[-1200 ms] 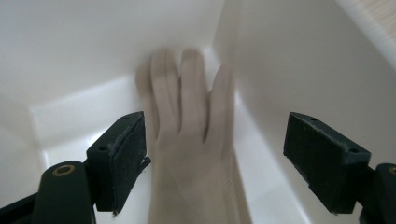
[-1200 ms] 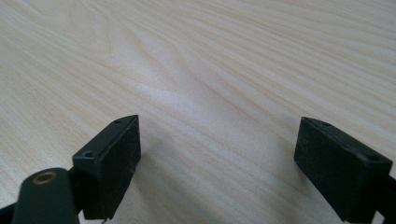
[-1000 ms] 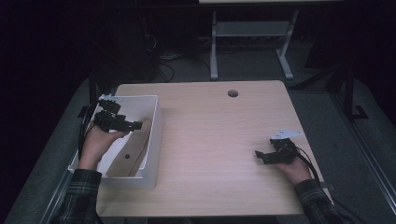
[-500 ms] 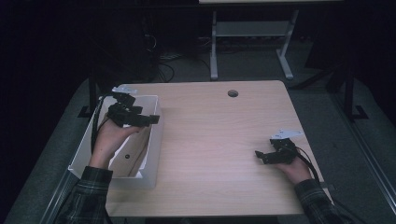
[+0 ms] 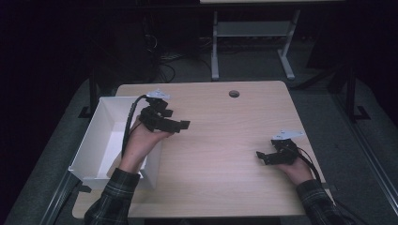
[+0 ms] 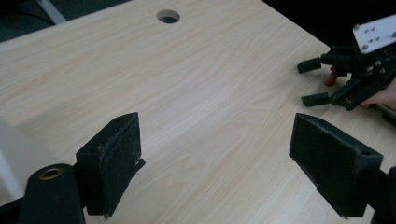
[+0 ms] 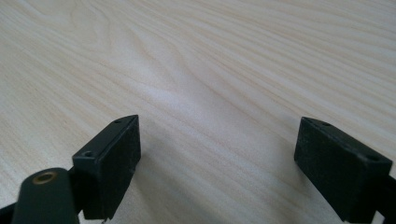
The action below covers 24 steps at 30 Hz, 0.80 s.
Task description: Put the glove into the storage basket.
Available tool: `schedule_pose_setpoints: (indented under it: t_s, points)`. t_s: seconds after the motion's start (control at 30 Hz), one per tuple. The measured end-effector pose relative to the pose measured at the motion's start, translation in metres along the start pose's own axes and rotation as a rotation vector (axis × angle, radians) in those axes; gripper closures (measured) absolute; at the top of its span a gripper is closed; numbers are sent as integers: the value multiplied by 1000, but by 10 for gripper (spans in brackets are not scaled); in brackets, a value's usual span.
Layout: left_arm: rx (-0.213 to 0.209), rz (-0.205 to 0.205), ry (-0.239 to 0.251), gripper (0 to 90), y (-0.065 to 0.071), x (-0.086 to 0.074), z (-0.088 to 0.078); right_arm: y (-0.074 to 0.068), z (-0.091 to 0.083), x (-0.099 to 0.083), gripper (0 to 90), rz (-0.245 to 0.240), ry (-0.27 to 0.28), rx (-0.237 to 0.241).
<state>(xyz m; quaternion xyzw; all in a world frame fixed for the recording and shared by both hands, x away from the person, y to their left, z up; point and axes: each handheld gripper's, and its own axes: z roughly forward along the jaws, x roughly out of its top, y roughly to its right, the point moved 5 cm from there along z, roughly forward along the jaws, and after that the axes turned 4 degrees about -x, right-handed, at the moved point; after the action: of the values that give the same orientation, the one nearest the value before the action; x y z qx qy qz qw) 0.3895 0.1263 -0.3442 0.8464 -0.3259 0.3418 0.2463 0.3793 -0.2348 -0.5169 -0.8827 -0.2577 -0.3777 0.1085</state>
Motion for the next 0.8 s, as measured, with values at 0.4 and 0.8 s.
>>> schedule_pose_setpoints:
  t_s: [0.4,0.8]
  points:
    - [-16,36,-34,162,29,-14,44,0,0,0,141,-3,0,3]
    - [-45,94,-66,161,49,-50,90,0,0,0,142,-7,1,4]
